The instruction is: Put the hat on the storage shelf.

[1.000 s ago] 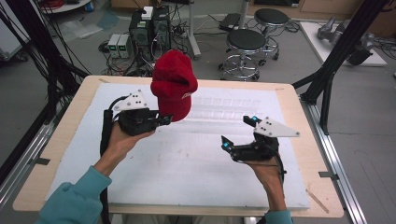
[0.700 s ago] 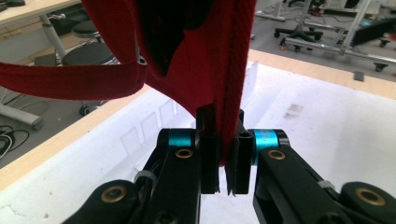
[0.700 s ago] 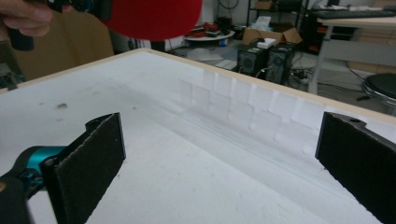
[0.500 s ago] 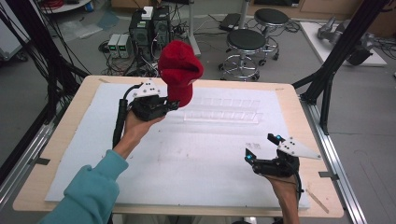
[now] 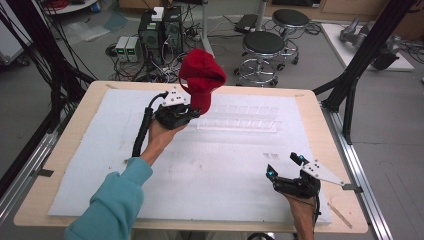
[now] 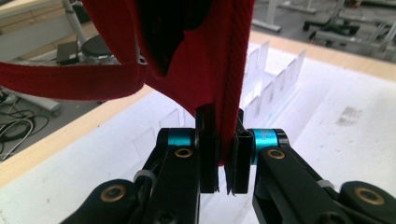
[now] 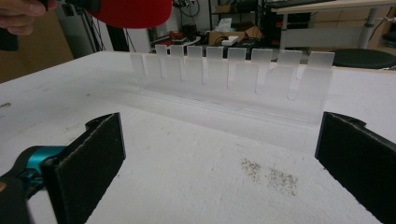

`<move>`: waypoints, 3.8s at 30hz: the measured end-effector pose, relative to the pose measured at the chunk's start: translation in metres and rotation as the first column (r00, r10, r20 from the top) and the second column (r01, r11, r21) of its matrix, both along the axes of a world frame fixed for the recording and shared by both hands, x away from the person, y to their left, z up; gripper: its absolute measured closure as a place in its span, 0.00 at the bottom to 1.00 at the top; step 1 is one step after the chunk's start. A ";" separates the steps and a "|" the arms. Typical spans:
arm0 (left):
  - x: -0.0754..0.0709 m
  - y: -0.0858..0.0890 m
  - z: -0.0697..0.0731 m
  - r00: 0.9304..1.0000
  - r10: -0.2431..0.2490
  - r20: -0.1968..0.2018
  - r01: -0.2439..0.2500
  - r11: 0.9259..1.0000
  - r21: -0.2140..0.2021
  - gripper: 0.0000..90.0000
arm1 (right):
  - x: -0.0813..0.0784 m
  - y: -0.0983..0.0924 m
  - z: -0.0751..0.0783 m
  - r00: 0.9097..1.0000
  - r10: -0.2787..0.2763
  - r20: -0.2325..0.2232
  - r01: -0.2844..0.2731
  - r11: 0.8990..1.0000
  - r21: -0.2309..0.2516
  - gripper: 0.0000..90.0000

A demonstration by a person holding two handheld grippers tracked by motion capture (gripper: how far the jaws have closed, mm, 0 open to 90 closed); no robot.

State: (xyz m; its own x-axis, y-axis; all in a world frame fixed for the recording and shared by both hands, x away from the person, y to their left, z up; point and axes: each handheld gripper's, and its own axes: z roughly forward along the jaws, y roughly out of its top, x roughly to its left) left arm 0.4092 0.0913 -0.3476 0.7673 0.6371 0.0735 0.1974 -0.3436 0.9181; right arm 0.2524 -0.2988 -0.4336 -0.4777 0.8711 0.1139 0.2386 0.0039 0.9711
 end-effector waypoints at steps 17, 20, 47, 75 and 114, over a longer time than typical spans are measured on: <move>0.004 -0.006 -0.022 0.997 0.073 -0.015 -0.073 0.997 0.032 0.95 | 0.002 -0.004 -0.016 0.998 -0.043 0.043 0.041 0.997 0.060 0.01; 0.004 -0.010 -0.025 0.996 0.083 -0.015 -0.082 0.996 0.036 0.95 | 0.003 -0.004 -0.017 0.998 -0.045 0.046 0.042 0.997 0.063 0.01; 0.004 -0.022 -0.052 0.985 0.153 -0.077 -0.148 0.987 0.059 0.95 | 0.002 -0.001 -0.017 0.998 -0.041 0.054 0.038 0.998 0.040 0.01; -0.011 0.005 -0.051 0.975 -0.007 -0.220 -0.011 0.997 -0.081 0.21 | -0.004 0.000 -0.019 0.993 -0.039 0.110 0.036 0.999 0.031 0.01; -0.142 0.234 -0.101 0.988 0.120 0.096 -0.097 0.972 -0.213 0.18 | -0.001 0.005 -0.018 0.994 -0.056 0.095 0.059 0.998 -0.026 0.01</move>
